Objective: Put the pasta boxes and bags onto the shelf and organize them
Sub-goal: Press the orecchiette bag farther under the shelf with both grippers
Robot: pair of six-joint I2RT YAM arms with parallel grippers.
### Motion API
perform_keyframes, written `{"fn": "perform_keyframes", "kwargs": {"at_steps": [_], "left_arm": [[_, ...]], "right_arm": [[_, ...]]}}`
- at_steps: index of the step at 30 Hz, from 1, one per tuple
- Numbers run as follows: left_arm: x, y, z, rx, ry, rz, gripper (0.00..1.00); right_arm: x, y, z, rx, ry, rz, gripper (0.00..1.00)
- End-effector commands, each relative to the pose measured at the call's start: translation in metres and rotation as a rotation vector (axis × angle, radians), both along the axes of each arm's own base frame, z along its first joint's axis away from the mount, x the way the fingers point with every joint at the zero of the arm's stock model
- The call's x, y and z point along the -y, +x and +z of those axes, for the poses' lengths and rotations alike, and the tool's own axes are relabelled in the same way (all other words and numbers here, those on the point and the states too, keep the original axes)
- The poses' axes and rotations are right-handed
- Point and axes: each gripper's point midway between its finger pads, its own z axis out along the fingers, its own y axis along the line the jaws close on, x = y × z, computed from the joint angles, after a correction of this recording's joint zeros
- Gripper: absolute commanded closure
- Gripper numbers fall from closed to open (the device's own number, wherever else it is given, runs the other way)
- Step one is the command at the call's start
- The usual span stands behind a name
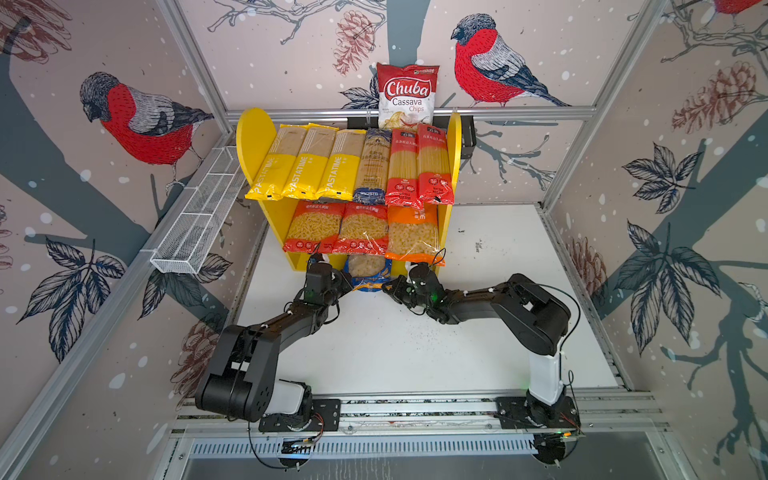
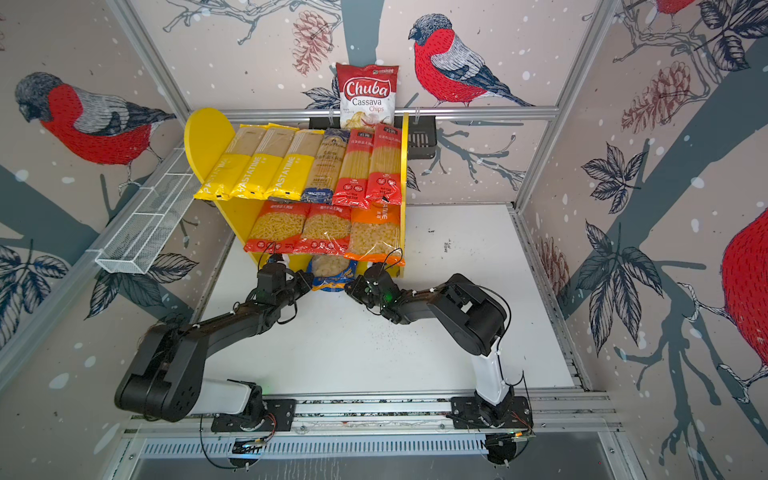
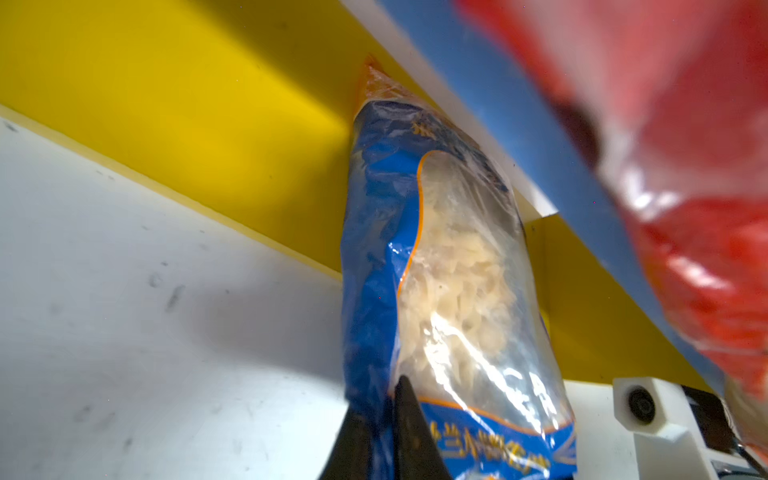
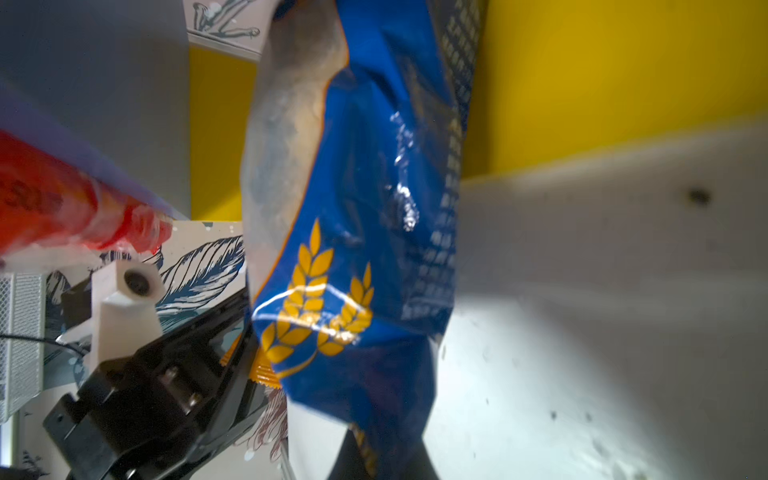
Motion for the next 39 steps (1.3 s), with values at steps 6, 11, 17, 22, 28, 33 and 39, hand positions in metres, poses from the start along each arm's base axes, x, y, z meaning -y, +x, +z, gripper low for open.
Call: {"fn": "perform_keyframes", "kwargs": {"at_steps": [6, 11, 17, 22, 28, 33, 39], "left_arm": [[-0.008, -0.012, -0.003, -0.030, 0.008, 0.006, 0.61], [-0.014, -0.029, 0.000, -0.036, -0.019, 0.036, 0.46], [-0.009, -0.046, 0.004, 0.058, -0.189, 0.057, 0.37], [0.001, -0.036, 0.008, 0.081, -0.254, 0.034, 0.37], [0.020, -0.020, 0.015, 0.098, -0.296, -0.062, 0.41], [0.010, -0.005, 0.008, 0.107, -0.311, -0.040, 0.78], [0.000, 0.010, 0.002, 0.103, -0.345, -0.016, 1.00]], "right_arm": [[-0.006, 0.018, -0.014, 0.054, -0.052, -0.018, 0.94], [-0.009, 0.025, -0.004, 0.094, -0.021, -0.061, 0.95], [-0.020, 0.018, 0.024, 0.127, 0.096, -0.022, 0.94], [-0.018, 0.010, 0.027, 0.113, 0.108, -0.013, 0.94], [-0.011, 0.006, 0.027, 0.103, 0.112, -0.010, 0.95], [-0.008, 0.005, 0.032, 0.106, 0.124, -0.008, 0.96], [0.013, 0.004, 0.028, 0.101, 0.107, -0.026, 1.00]]}}
